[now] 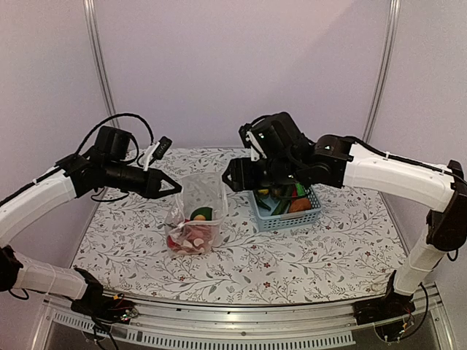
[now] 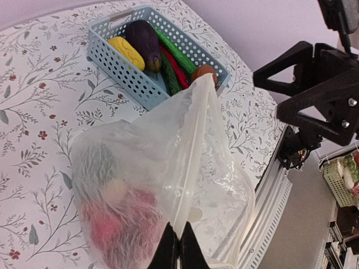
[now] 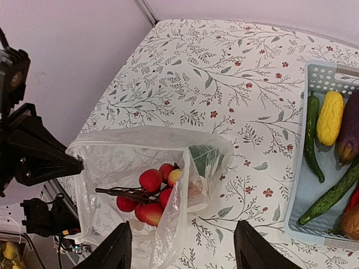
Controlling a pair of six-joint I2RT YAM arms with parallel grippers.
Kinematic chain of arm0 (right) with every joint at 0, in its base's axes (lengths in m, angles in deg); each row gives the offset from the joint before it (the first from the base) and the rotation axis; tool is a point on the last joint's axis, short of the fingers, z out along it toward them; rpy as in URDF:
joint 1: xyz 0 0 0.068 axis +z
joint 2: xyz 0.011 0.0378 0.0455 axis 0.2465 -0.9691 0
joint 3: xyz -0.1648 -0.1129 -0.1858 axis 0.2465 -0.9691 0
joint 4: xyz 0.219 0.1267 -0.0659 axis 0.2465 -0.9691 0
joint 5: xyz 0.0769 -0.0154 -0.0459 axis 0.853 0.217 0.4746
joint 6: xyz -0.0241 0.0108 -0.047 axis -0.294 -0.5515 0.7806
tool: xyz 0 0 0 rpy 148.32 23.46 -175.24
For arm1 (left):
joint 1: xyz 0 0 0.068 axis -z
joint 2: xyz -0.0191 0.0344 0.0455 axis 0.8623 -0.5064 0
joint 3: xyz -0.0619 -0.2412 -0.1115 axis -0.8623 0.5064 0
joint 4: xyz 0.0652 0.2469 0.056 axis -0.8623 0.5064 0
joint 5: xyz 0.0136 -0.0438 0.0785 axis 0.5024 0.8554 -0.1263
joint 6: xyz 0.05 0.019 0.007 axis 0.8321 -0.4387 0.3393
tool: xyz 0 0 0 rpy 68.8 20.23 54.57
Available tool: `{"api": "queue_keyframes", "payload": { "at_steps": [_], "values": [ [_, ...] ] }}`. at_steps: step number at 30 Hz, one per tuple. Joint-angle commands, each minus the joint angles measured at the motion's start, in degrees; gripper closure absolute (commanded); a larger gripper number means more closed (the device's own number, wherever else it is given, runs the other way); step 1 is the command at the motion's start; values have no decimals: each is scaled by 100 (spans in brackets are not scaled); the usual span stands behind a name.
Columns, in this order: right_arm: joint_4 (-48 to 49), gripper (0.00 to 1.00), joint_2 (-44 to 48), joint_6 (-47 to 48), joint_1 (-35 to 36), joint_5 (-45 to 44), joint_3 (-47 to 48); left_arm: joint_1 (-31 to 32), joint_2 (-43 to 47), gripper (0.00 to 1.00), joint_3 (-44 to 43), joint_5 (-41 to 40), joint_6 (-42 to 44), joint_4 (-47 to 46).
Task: Place the food in the zip-top bag and seal the zipper
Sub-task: Adjust the zipper food storage bag at the center of the board, then pick up the fake vegetable from the bin.
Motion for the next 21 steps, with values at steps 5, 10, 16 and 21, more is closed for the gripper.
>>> {"api": "queue_keyframes", "payload": {
  "at_steps": [5, 10, 16, 21],
  "values": [
    [-927, 36, 802, 159, -233, -951, -428, -225, 78, 100, 110, -110, -103, -145],
    [-1301, 36, 809, 44, -638, -1109, -705, -249, 78, 100, 131, -128, -108, -138],
    [-1509, 35, 571, -350, -1054, -1570, -1210, -267, 86, 100, 137, -149, -125, -132],
    [-1506, 25, 194, -720, -1173, -1991, -1389, -267, 75, 100, 146, -117, -140, -141]
  ]
}}
